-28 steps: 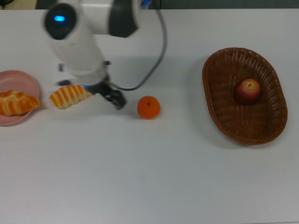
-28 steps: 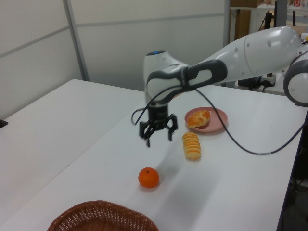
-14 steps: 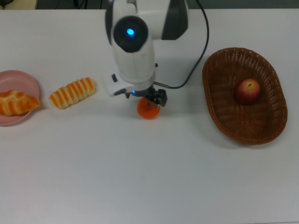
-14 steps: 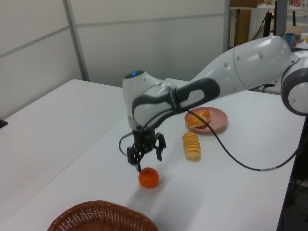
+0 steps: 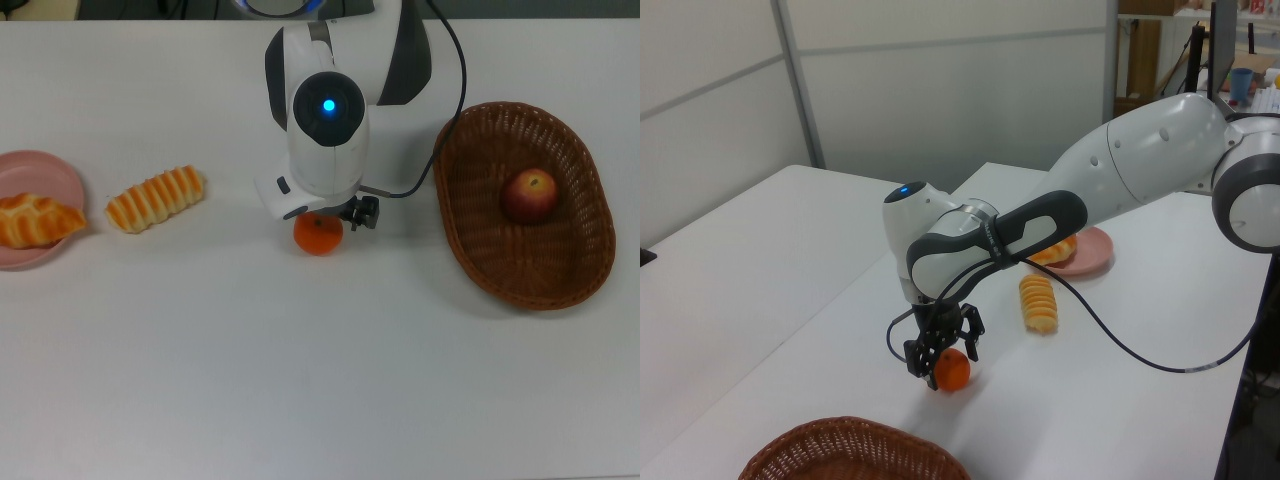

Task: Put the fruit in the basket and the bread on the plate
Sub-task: 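Lower and close the gripper around the mandarin, then carry the mandarin into the basket beside the apple and release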

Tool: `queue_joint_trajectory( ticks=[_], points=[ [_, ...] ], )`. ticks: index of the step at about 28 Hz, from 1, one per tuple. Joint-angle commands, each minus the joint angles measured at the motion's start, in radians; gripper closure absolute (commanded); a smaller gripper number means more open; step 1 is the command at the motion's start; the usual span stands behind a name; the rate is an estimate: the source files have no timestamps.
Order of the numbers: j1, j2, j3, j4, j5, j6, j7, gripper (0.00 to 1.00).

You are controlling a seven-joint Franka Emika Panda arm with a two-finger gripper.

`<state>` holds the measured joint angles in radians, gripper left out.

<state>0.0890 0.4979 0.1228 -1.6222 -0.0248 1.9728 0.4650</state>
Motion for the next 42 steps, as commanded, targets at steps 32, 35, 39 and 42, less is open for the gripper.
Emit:
queue_joint_trajectory(
  ticks=[32, 35, 39, 42],
  points=[
    [0.081, -0.071, -0.009, 0.001, -0.061, -0.014, 0.055, 1.00],
    [0.124, -0.099, -0.009, 0.001, -0.055, -0.057, 0.058, 1.00],
    [0.201, -0.122, -0.005, 0.002, -0.044, -0.114, 0.064, 1.00],
    [0.250, -0.122, 0.009, 0.024, -0.043, -0.115, 0.116, 1.00]
  ],
)
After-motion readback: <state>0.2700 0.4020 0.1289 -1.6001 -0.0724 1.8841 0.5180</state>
